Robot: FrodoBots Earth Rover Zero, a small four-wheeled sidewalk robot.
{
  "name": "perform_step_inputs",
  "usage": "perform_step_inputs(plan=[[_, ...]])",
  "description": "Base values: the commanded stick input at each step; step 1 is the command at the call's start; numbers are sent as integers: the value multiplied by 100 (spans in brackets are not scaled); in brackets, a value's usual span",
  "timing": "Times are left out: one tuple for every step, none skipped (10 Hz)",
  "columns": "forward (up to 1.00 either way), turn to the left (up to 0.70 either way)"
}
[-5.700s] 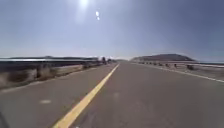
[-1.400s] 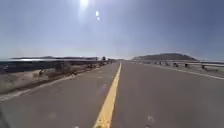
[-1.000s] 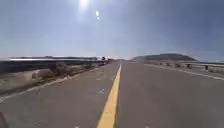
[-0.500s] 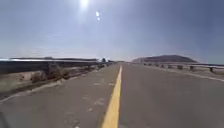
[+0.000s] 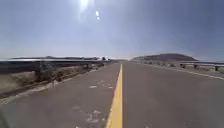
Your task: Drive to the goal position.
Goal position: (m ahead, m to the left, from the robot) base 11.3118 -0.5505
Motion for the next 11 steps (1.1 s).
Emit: perform_step_inputs(plan=[[85, 0], [85, 0], [85, 0], [85, 0], [85, 0], [85, 0], [85, 0], [85, 0], [85, 0], [85, 0], [85, 0]])
